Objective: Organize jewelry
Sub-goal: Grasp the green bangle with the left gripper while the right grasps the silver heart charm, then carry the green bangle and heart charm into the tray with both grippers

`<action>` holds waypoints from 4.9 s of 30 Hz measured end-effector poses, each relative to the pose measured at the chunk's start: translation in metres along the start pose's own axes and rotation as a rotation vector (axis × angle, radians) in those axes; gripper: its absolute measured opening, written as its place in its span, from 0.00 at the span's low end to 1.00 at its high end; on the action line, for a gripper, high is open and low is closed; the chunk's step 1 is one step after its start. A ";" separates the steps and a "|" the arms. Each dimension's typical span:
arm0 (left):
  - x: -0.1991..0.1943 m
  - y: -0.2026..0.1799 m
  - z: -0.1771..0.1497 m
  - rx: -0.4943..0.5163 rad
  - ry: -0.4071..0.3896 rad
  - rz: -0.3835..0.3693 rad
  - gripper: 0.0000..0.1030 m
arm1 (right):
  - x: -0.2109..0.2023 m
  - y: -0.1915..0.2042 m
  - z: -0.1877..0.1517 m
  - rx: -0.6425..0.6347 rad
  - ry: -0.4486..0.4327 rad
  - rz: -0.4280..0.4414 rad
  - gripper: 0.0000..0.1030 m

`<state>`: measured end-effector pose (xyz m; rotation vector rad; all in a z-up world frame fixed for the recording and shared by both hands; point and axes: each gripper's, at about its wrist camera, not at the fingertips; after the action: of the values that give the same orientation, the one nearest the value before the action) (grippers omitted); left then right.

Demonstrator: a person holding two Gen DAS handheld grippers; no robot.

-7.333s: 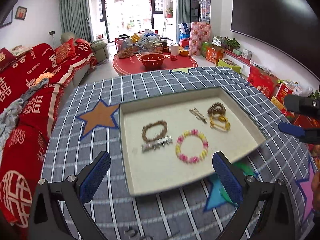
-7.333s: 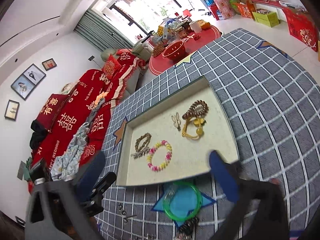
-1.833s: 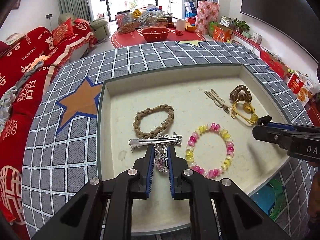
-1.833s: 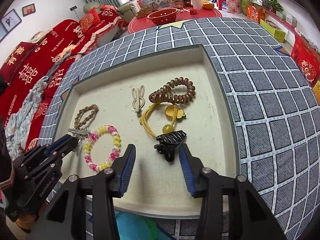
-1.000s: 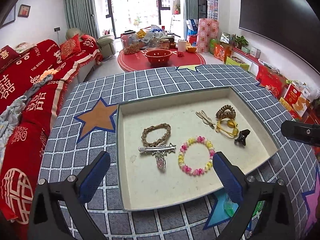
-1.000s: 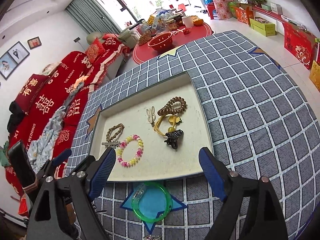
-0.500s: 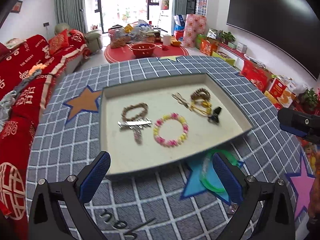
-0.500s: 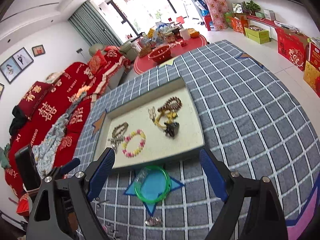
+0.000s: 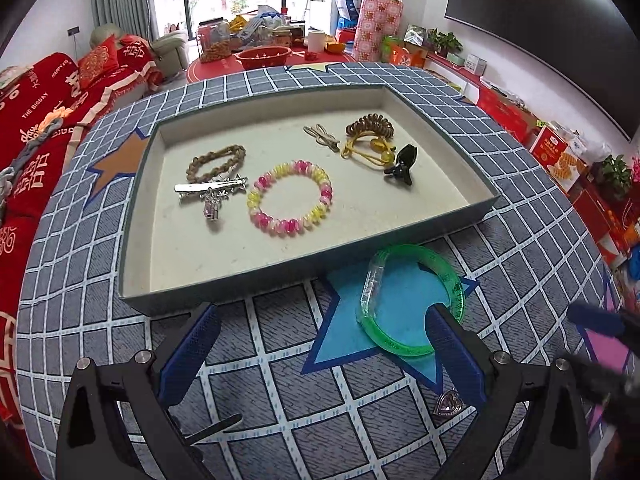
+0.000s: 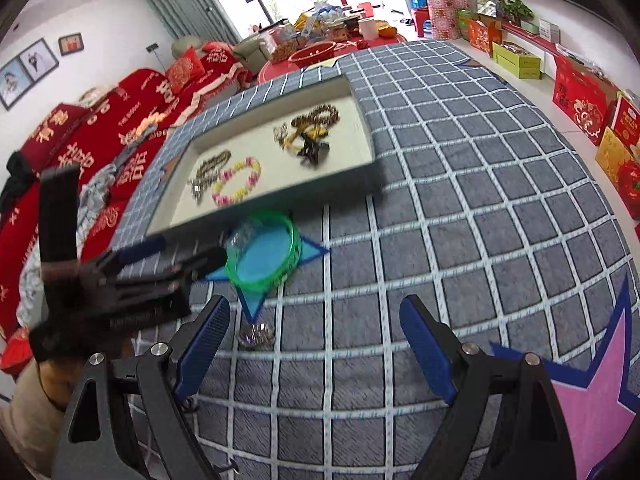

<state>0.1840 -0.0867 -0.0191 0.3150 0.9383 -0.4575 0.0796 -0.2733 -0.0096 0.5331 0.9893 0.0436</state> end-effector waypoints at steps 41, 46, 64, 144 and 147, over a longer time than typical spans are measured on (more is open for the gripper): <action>0.026 -0.016 0.005 0.078 0.033 -0.003 0.70 | 0.041 0.066 -0.060 -0.311 -0.058 -0.180 0.34; 0.025 -0.021 0.006 0.091 0.028 -0.009 0.58 | 0.038 0.064 -0.063 -0.302 -0.052 -0.178 0.34; 0.017 -0.026 0.000 0.107 0.027 -0.021 0.25 | 0.034 0.052 -0.059 -0.267 -0.049 -0.179 0.35; 0.044 0.079 0.048 -0.023 -0.012 0.085 0.25 | 0.123 0.054 0.136 -0.049 0.029 -0.127 0.34; 0.046 0.077 0.049 -0.014 -0.014 0.102 0.25 | 0.124 0.054 0.133 -0.050 0.029 -0.132 0.34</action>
<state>0.2806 -0.0530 -0.0250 0.3442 0.9072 -0.3593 0.2668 -0.2468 -0.0246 0.4213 1.0471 -0.0421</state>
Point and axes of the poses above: each gripper's, at about its wrist camera, not at the fingertips, and x roughly the way its jaws point, y to its left, z to its top, and after that the axes turned 12 degrees about x, right-handed
